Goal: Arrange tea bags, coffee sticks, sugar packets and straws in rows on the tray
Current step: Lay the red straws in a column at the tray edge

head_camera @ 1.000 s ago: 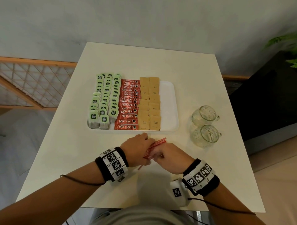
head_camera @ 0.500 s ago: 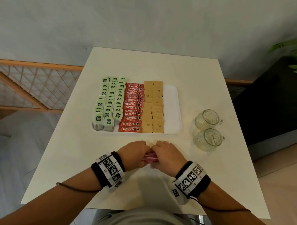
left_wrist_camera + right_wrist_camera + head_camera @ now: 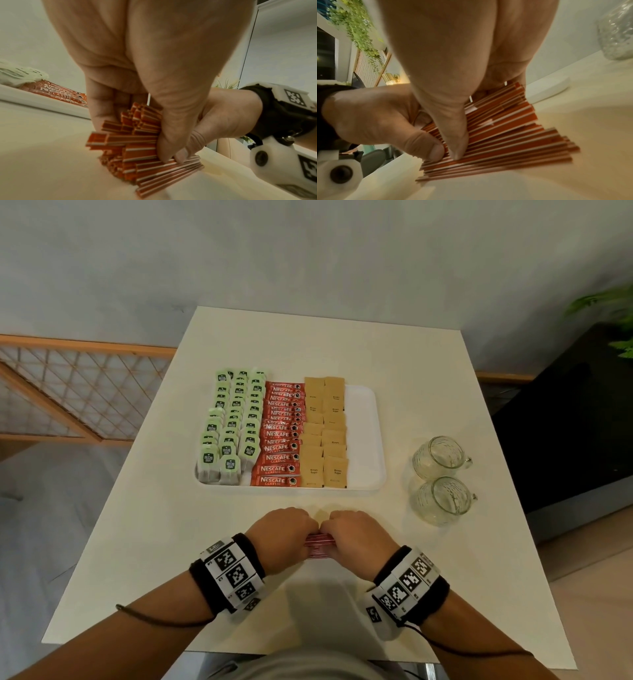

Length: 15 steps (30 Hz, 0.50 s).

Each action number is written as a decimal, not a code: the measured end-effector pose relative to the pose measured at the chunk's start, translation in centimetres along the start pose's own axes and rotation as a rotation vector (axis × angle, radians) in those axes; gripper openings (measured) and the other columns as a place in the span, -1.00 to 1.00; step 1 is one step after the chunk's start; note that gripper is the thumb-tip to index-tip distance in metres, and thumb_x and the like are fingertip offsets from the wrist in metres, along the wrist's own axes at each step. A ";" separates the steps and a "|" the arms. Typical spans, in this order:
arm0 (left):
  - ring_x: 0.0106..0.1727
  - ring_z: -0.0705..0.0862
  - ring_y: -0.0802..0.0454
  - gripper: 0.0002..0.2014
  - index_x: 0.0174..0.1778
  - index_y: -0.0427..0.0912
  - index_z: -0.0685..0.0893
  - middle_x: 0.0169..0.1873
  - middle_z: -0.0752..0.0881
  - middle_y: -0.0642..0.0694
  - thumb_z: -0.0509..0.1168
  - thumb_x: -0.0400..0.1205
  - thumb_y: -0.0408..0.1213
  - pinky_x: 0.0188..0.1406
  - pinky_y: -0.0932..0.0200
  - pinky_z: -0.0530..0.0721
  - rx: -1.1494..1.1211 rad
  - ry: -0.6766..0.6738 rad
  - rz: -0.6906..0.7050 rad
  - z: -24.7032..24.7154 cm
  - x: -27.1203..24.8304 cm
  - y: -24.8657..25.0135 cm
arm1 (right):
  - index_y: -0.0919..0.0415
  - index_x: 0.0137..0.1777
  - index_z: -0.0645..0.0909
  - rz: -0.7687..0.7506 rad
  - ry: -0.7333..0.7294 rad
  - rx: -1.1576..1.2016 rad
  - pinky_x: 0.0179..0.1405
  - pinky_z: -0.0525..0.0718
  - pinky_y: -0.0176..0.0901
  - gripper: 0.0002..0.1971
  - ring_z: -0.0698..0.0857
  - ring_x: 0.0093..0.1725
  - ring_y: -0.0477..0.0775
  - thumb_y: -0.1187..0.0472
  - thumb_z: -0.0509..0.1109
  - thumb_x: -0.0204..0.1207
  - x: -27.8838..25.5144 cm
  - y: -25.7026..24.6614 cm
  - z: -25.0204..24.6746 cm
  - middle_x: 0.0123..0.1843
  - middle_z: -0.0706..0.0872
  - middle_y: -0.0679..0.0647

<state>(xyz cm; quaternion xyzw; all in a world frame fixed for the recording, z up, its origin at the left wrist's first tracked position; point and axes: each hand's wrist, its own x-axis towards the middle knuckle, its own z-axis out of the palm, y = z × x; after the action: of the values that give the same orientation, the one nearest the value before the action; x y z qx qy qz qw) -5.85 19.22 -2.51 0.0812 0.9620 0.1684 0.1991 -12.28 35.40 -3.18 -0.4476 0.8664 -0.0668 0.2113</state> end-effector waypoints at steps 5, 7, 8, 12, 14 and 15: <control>-0.15 0.65 -0.04 -0.79 0.07 -0.05 0.74 -0.10 0.66 -0.07 0.25 0.68 -0.08 -0.14 0.15 0.56 -0.010 -0.016 0.002 -0.1 0.0 0.1 | 0.14 0.09 0.70 -0.024 0.001 -0.002 -0.08 0.31 -0.08 -0.78 0.65 0.00 0.18 0.06 0.28 0.70 0.0 0.2 0.1 0.00 0.69 0.09; -0.17 0.61 0.00 -0.79 0.09 -0.05 0.73 -0.10 0.65 -0.05 0.23 0.69 -0.10 -0.16 0.18 0.52 -0.017 -0.003 0.004 -0.1 0.1 0.0 | 0.14 0.12 0.69 -0.027 0.007 0.000 -0.07 0.32 -0.08 -0.78 0.64 0.02 0.18 0.08 0.25 0.71 -0.1 0.3 0.0 0.03 0.68 0.09; -0.17 0.59 0.01 -0.79 0.12 -0.05 0.71 -0.08 0.65 -0.05 0.21 0.69 -0.12 -0.15 0.19 0.50 -0.019 0.005 0.003 -0.2 0.0 0.0 | 0.14 0.14 0.67 -0.030 0.012 0.000 -0.06 0.33 -0.07 -0.78 0.65 0.04 0.18 0.09 0.24 0.72 -0.1 0.4 -0.1 0.04 0.69 0.09; 0.02 0.67 -0.05 -0.74 0.32 -0.10 0.54 0.12 0.69 -0.08 0.11 0.75 -0.17 0.04 0.08 0.61 -0.006 0.031 0.003 -0.4 -0.2 0.0 | 0.15 0.22 0.56 -0.024 0.029 0.022 -0.08 0.34 -0.04 -0.80 0.68 0.05 0.20 0.08 0.21 0.75 -0.2 0.5 -0.6 0.09 0.73 0.10; 0.05 0.69 -0.07 -0.73 0.36 -0.10 0.48 0.14 0.70 -0.08 0.10 0.77 -0.16 0.06 0.03 0.64 0.009 0.021 0.006 -0.6 -0.3 0.0 | 0.16 0.27 0.52 -0.019 0.015 0.051 -0.07 0.47 0.03 -0.77 0.69 0.03 0.22 0.05 0.20 0.77 -0.2 0.6 -0.8 0.09 0.75 0.11; 0.04 0.69 -0.08 -0.73 0.37 -0.10 0.46 0.14 0.70 -0.09 0.10 0.77 -0.15 0.07 0.02 0.65 0.014 0.014 0.007 -0.7 -0.3 0.0 | 0.16 0.28 0.50 -0.018 -0.003 0.061 -0.05 0.54 0.07 -0.76 0.70 0.03 0.23 0.03 0.20 0.77 -0.2 0.6 -0.9 0.09 0.75 0.12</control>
<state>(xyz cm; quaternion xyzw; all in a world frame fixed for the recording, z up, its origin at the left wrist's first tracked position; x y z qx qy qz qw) -5.88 18.96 -1.82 0.0849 0.9642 0.1628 0.1913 -13.04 35.88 -2.50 -0.4486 0.8597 -0.0946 0.2255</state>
